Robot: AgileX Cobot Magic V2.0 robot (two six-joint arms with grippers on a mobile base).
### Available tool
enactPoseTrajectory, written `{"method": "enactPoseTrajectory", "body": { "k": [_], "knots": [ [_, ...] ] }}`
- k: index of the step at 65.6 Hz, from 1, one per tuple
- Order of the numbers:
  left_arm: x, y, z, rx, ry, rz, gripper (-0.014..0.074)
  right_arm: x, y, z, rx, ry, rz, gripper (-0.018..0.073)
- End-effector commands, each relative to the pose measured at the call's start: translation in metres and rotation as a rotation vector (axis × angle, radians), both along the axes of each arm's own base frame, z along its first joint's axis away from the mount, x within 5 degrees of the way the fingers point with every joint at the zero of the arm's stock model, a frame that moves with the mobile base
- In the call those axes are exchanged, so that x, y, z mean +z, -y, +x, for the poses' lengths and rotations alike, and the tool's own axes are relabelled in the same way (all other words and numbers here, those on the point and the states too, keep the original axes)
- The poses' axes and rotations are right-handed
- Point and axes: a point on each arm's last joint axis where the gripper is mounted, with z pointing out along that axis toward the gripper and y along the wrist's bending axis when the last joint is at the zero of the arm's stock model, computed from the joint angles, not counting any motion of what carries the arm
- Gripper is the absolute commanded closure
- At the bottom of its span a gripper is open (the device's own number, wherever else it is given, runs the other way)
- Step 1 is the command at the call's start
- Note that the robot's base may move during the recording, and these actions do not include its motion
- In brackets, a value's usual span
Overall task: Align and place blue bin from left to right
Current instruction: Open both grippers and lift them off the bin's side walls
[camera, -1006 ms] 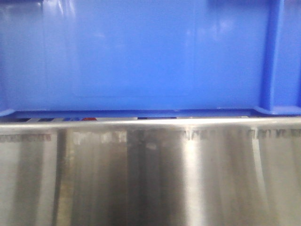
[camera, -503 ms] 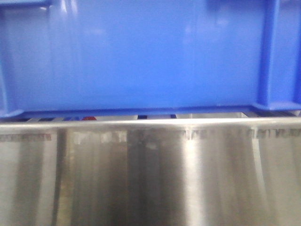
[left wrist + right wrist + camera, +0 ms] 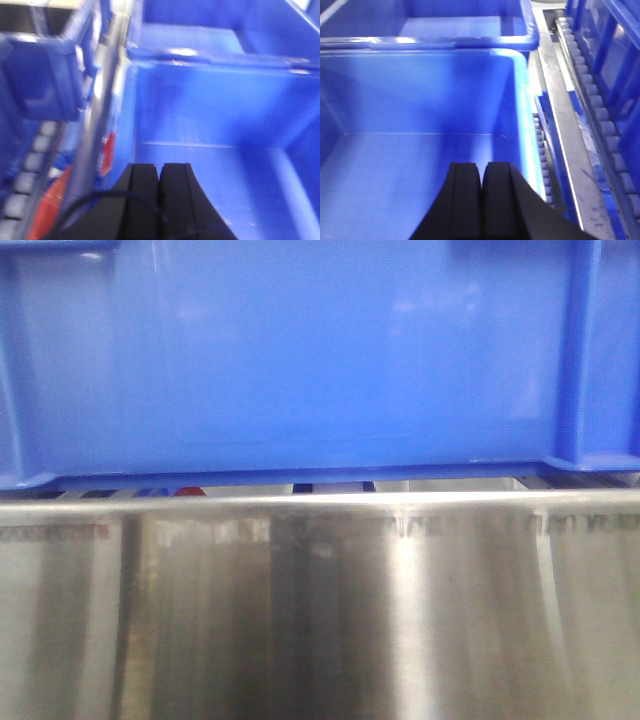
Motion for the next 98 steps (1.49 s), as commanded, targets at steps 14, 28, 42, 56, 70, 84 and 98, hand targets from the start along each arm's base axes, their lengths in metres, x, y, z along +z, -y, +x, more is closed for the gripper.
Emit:
{"method": "enactPoseTrajectory", "body": {
  "k": [14,28,42,56,70,84,98],
  "knots": [
    [0.023,-0.009,-0.029,-0.063,-0.004,-0.127,0.0707,0.03,0.022,-0.021,0.018,0.067,0.076,0.0637],
    [0.031,-0.021,-0.063,-0.204,0.135,-0.219,0.0707,0.039,0.05,-0.048,0.082,0.157,0.126,0.0637],
    [0.008,-0.033,-0.098,-0.366,0.304,-0.277,0.0707,0.019,0.073,-0.079,0.244,0.308,0.162,0.0637],
    [-0.015,-0.044,-0.134,-0.539,0.505,-0.282,0.0707,0.008,0.098,-0.111,0.375,0.486,0.175,0.0637],
    [-0.041,-0.058,-0.159,-0.577,0.546,-0.283,0.0707,-0.006,0.122,-0.133,0.407,0.557,0.172,0.0637],
    [-0.047,-0.078,-0.182,-0.551,0.577,-0.264,0.0707,-0.005,0.146,-0.152,0.396,0.616,0.219,0.0637],
    [-0.046,-0.082,-0.185,-0.543,0.58,-0.265,0.0707,-0.003,0.148,-0.154,0.396,0.628,0.229,0.0637]
  ]
}}
